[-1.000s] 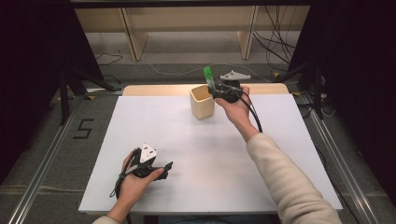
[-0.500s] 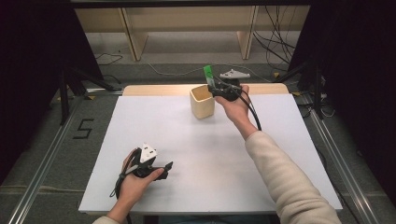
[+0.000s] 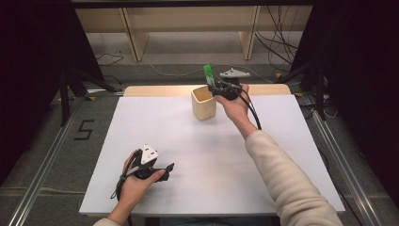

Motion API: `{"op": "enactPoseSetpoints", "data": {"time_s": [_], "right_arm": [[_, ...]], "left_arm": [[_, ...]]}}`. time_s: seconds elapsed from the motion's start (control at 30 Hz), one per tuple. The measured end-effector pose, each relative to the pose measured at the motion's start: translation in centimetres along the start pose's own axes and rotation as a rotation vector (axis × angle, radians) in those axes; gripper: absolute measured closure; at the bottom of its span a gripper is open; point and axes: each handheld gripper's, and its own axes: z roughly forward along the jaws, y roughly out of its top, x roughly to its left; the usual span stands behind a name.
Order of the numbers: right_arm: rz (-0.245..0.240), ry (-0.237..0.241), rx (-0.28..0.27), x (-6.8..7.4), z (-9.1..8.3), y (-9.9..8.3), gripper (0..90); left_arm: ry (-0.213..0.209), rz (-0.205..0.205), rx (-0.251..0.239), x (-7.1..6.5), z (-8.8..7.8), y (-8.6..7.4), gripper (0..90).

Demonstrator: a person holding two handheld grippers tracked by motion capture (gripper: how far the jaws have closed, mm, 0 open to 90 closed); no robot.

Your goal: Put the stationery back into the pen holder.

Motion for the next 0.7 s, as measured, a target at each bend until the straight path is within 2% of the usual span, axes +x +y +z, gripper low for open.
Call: {"op": "enactPoseSetpoints", "data": {"time_s": [0.7], "right_arm": [[-0.003, 0.006, 0.0, 0.31, 0.96, 0.54, 66.2]], "left_arm": [[0.0, -0.004, -0.004, 0.02, 0.03, 0.01, 18.9]]}}
